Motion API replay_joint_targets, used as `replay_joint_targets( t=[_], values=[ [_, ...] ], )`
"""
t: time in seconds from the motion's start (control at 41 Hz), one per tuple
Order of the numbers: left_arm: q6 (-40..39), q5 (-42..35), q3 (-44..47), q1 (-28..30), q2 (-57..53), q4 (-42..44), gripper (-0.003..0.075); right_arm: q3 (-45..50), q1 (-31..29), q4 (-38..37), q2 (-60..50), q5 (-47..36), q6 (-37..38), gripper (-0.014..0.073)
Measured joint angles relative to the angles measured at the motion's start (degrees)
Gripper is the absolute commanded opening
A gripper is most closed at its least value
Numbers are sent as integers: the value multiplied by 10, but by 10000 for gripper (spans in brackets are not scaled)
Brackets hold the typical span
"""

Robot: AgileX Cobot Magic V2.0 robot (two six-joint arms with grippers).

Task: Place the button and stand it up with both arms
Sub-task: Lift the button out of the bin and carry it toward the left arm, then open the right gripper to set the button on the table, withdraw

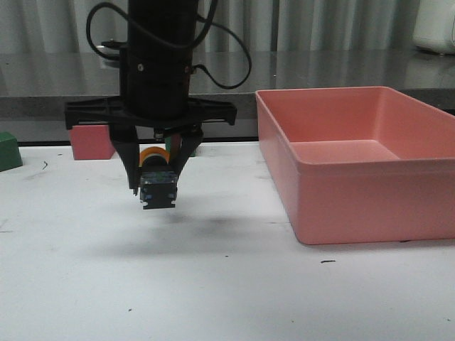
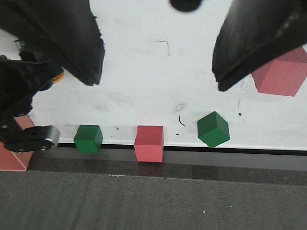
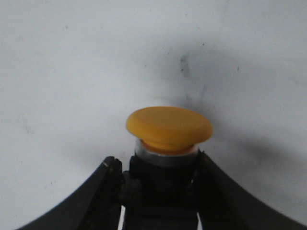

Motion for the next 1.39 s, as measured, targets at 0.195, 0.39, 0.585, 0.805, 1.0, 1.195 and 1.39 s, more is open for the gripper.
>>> replay_joint_targets(
  t=[0.195,0.39,0.585,0.805,1.0,1.195,1.39],
  values=[
    [0,0,0,-11,0,0,474,-21,0,0,36,-16,42,309],
    [0,0,0,-11,0,0,474,-22,1,33,51,-67,56,311],
    [0,0,0,-11,0,0,474,-23,3,46,57,-93,57,311],
    [0,0,0,-11,0,0,474,-23,5,52,73,-93,58,314],
    [0,0,0,-11,0,0,474,-23,5,56,77,-95,58,475],
    [0,0,0,-11,0,0,474,-23,5,61,77,-95,58,562],
    [0,0,0,-11,0,0,474,-23,5,58,65,-68,27,562]
  ],
)
